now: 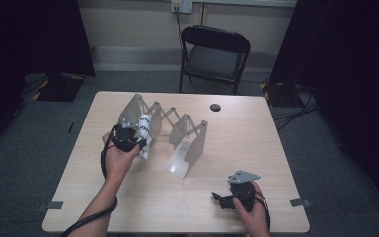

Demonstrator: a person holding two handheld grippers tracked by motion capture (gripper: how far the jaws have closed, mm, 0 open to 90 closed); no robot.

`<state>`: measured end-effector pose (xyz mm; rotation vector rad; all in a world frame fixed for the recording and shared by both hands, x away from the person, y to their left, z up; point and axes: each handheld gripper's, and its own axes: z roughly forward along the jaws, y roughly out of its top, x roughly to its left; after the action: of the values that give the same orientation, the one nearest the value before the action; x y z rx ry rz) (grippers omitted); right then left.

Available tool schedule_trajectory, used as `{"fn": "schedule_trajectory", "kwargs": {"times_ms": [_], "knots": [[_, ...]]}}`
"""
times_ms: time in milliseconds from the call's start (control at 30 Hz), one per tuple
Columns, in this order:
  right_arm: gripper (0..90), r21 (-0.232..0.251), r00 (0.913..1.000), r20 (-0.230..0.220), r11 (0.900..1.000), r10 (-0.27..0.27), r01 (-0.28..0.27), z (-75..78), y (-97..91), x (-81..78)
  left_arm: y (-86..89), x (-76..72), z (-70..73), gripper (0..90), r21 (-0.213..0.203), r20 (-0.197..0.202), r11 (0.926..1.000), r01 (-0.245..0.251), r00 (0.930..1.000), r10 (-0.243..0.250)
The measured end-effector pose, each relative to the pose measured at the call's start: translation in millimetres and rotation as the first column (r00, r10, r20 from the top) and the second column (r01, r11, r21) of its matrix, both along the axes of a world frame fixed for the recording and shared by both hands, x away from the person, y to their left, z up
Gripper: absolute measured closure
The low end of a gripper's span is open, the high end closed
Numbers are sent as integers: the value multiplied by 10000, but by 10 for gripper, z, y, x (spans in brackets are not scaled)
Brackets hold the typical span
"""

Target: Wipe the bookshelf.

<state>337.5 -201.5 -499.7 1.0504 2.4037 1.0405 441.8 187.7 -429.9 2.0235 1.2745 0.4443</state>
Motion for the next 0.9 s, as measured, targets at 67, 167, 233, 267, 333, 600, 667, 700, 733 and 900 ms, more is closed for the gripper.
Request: {"fn": "schedule_trajectory", "kwargs": {"times_ms": [67, 167, 233, 267, 333, 600, 667, 700, 733, 900], "knots": [[113, 1, 10000, -2, 10000, 1, -1, 0, 0, 0, -3, 1, -65, 751, 71, -64, 10000, -17, 10000, 17], [113, -1, 10000, -2, 10000, -5, 5, 0, 2, 1, -16, -4, -165, 751, 100, -212, 9999, -52, 9998, 54], [113, -2, 10000, -4, 10000, 2, -2, 0, 3, 1, -18, -6, -216, 751, 143, -271, 9999, -22, 9996, 26], [113, 1, 10000, -3, 10000, 0, 0, 0, 3, 1, -19, -9, -242, 751, 194, -325, 9998, -9, 9995, 15], [113, 1, 10000, -1, 10000, 1, -1, 0, 3, 1, -16, -16, -292, 750, 202, -402, 9998, -71, 9992, 79], [113, -1, 10000, -5, 10000, 4, -4, 0, 3, 1, 56, -44, -7, 750, 52, 165, 9996, -285, 9995, 285], [113, -1, 10000, -5, 10000, 3, -3, 0, 3, 1, 65, -44, 143, 748, 6, 436, 9995, -314, 9986, 313], [113, -1, 10000, -7, 10000, 4, -4, 0, 3, 2, 61, -41, 230, 748, -35, 609, 9993, -380, 9974, 382], [113, 7, 10000, 2, 10000, 19, -19, -1, 3, 4, 58, -34, 315, 747, -32, 818, 9993, -385, 9959, 387], [110, -6, 10000, 11, 10000, 29, -29, -1, 10, 9, -18, 63, 589, 742, 28, 1387, 9997, -247, 9900, 241]]}}
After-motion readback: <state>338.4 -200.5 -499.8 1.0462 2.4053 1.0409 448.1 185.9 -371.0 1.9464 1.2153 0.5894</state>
